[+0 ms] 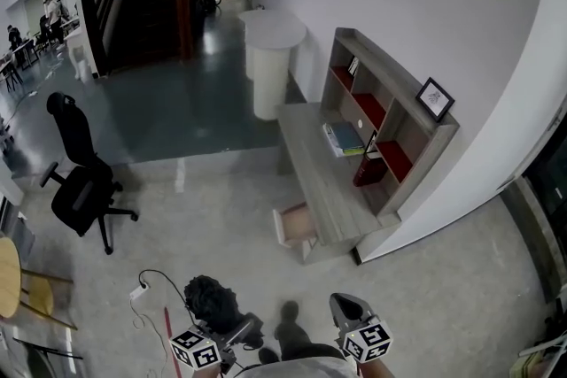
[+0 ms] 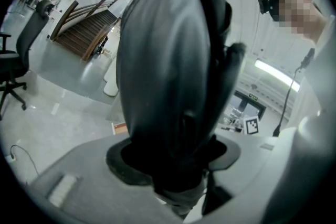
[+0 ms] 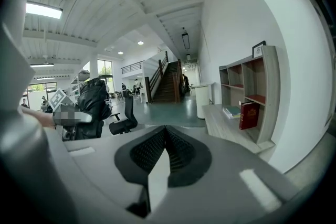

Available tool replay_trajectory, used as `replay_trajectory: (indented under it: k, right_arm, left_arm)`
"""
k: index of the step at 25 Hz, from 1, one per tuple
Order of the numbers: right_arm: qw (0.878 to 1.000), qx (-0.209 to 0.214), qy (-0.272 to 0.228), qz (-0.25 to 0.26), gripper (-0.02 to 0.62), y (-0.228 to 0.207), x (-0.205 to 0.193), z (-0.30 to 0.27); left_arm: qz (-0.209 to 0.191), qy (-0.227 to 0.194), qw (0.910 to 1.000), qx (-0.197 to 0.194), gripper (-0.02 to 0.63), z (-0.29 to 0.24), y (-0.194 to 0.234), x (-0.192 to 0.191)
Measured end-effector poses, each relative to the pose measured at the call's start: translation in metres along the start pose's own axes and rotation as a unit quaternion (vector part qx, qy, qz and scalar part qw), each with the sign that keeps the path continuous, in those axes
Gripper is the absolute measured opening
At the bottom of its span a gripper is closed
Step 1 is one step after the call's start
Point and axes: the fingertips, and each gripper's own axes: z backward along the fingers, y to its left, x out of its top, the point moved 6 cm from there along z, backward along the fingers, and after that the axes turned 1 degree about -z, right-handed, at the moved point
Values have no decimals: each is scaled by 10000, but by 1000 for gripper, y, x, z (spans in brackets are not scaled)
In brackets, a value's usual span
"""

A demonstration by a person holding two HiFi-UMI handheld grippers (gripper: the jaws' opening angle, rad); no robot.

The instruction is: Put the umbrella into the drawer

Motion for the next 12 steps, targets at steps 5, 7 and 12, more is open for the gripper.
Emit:
replay_trajectory:
  k: [5,7,12]
  right_arm:
    - [9999,25,119,-119,6,-13,-3,-26]
    - [9998,44,150,-127,6,-22,-1,-38]
    - [9996,66,182,-196,6,-46,11,-72]
  left_arm:
    - [-2,77,9999,77,256,-15,21,12]
    - [15,71,9999,90,256,-24,29,17]
    - [76,124,9998,155,256,-48,50,32]
